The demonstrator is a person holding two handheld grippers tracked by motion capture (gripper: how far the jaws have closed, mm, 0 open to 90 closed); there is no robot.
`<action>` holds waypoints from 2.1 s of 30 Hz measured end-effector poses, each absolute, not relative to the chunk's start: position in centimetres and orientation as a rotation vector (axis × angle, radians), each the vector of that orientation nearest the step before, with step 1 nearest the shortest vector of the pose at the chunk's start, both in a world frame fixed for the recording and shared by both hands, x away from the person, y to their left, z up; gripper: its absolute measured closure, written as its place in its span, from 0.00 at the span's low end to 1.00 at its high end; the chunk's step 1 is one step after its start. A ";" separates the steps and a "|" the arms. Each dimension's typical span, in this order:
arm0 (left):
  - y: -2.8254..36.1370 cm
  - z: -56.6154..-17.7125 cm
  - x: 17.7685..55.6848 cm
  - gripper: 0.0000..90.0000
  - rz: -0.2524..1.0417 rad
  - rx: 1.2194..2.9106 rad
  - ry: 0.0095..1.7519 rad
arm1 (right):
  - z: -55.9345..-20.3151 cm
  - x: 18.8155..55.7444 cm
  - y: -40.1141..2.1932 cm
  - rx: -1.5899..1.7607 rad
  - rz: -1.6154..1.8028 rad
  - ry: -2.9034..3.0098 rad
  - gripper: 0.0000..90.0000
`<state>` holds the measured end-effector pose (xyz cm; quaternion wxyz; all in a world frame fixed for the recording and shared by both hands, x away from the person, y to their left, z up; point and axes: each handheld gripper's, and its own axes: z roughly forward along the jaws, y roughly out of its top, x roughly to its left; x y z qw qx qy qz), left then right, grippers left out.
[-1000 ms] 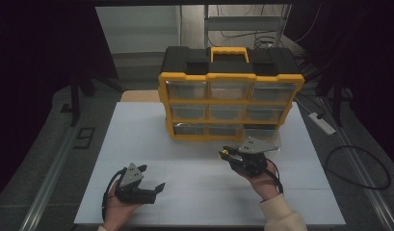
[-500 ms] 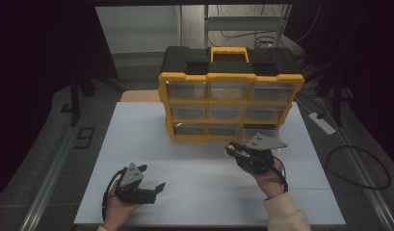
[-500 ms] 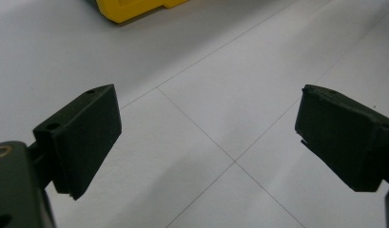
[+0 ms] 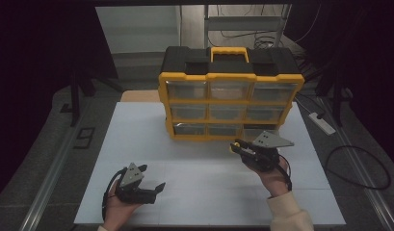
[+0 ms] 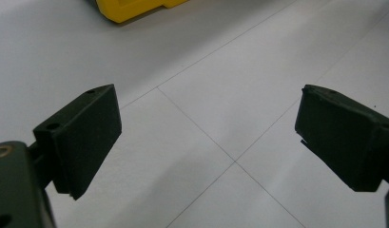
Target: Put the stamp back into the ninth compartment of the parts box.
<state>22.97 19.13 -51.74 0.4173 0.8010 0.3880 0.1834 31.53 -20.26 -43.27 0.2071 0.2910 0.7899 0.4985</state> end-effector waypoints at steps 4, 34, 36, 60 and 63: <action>19.1 -51.8 23.0 0.09 0.458 2.010 0.972 | -43.2 31.6 -20.6 0.818 1.385 2.193 0.81; 19.1 -51.7 23.0 0.09 0.460 2.011 0.971 | -42.5 32.7 -24.9 0.934 1.377 2.070 0.81; 19.1 -51.8 23.0 0.10 0.461 2.012 0.971 | -42.4 32.7 -25.2 0.945 1.376 2.058 0.81; 19.1 -51.7 22.9 0.10 0.457 2.019 0.968 | -42.9 34.0 -28.4 1.047 1.311 1.978 0.81; 19.1 -51.7 22.9 0.10 0.457 2.021 0.968 | -43.0 34.2 -28.4 1.050 1.304 1.976 0.81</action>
